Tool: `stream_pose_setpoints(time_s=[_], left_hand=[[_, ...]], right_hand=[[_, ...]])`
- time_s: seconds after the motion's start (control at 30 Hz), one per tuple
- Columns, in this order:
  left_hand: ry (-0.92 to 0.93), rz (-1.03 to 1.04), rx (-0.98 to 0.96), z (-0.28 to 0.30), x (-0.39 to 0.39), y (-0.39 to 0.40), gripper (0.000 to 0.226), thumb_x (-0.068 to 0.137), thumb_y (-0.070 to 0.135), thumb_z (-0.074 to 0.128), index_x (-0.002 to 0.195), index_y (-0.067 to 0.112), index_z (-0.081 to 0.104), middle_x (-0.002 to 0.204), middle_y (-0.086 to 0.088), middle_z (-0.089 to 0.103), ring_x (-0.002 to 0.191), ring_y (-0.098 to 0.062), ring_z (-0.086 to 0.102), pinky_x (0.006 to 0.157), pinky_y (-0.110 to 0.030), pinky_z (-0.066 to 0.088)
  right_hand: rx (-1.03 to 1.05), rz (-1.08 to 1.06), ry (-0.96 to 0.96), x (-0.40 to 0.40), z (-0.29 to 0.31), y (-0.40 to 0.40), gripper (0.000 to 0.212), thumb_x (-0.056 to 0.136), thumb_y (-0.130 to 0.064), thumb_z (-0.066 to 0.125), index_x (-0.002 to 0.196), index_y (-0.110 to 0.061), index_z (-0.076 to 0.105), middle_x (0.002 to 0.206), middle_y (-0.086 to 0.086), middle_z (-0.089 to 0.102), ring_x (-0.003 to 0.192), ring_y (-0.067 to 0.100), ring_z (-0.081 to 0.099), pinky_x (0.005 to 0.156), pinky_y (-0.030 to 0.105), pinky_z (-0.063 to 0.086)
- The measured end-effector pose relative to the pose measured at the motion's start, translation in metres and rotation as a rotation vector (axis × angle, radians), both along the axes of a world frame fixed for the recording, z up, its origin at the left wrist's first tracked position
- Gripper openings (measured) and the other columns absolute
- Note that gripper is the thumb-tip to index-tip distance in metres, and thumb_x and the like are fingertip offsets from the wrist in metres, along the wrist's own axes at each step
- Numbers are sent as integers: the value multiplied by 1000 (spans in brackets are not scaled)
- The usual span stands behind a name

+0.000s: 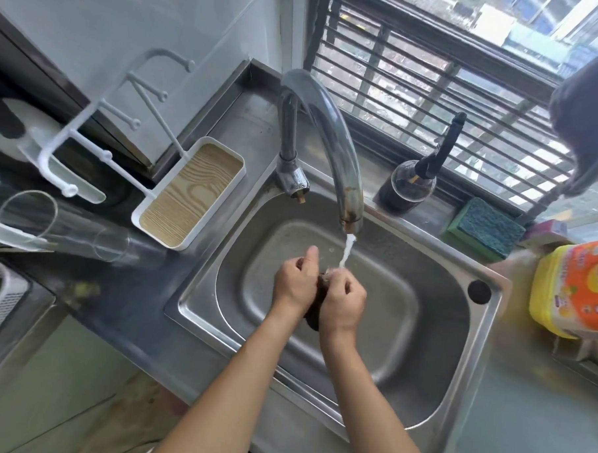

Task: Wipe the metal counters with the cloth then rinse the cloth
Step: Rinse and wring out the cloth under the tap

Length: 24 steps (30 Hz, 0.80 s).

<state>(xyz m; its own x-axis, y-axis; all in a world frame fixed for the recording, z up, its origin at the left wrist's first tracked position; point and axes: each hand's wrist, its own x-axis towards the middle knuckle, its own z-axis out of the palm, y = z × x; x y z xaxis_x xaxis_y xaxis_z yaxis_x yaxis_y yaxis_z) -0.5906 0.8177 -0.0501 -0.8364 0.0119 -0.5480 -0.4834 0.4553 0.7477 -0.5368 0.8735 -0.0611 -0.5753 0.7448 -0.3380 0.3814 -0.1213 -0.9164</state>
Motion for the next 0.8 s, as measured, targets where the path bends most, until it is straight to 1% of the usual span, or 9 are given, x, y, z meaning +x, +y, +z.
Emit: stream_pose_setpoints(time_s=[0.1, 0.27, 0.33, 0.43, 0.5, 0.57, 0.6, 0.7, 0.8], left_hand=[[-40, 117, 41, -9, 0, -6, 63, 101, 49, 48, 51, 11, 49, 47, 3, 52, 62, -29, 54, 63, -38, 40], [206, -251, 144, -5, 23, 0, 42, 91, 55, 51, 72, 18, 49, 62, 1, 54, 61, -13, 48, 62, -36, 41], [270, -132, 167, -6, 20, 0, 36, 87, 55, 59, 83, 22, 47, 74, 1, 56, 66, -13, 52, 62, -29, 44], [-17, 263, 404, -7, 7, 2, 52, 80, 59, 60, 108, 16, 52, 109, -12, 64, 93, -21, 62, 74, -31, 51], [-185, 339, 488, -9, 3, 7, 59, 79, 62, 57, 112, 13, 54, 119, -22, 63, 100, -26, 64, 80, -39, 55], [-272, 302, 493, -11, 4, 10, 60, 80, 72, 57, 100, 16, 62, 114, -24, 66, 102, -32, 67, 94, -49, 56], [-261, 246, 452, -8, 7, 10, 54, 88, 69, 55, 93, 16, 65, 103, -18, 69, 97, -30, 69, 94, -45, 56], [-120, 67, 396, -1, 17, 14, 39, 103, 28, 50, 74, 4, 61, 76, -8, 62, 72, -14, 56, 71, -33, 48], [-90, -21, 433, 4, 22, 12, 30, 86, 28, 49, 61, 11, 50, 63, -1, 48, 61, -11, 42, 58, -31, 36]], right_hand=[[65, 147, 68, 3, 9, -7, 32, 81, -26, 50, 51, -23, 39, 51, -8, 38, 54, 9, 34, 55, 37, 33], [25, -204, -137, -21, -1, 32, 25, 84, -33, 48, 65, -17, 52, 64, -1, 55, 65, 19, 49, 67, 35, 39], [-57, -229, -106, -23, -2, 39, 13, 84, -29, 51, 77, -21, 58, 79, 4, 62, 78, 21, 56, 76, 37, 47], [-223, -180, -6, -11, 4, 30, 32, 78, -26, 50, 103, -15, 67, 98, 9, 67, 87, 16, 62, 83, 35, 53], [-241, -56, 24, 2, 6, 16, 34, 78, -22, 48, 102, -6, 68, 89, 4, 67, 78, 8, 61, 74, 27, 52], [-136, 39, 46, 12, 5, -3, 17, 79, -20, 50, 87, -9, 61, 78, -2, 60, 67, 3, 53, 68, 21, 45], [-56, 42, 25, 12, 5, -9, 10, 82, -23, 53, 79, -13, 55, 73, -5, 56, 63, 3, 49, 65, 21, 42], [165, -72, -122, -1, 2, 1, 40, 94, -33, 61, 63, -17, 42, 56, -3, 46, 53, 6, 44, 57, 26, 33], [79, -105, -215, -18, -6, 27, 48, 97, -29, 61, 55, -14, 43, 52, -1, 43, 51, 13, 36, 60, 35, 33]])
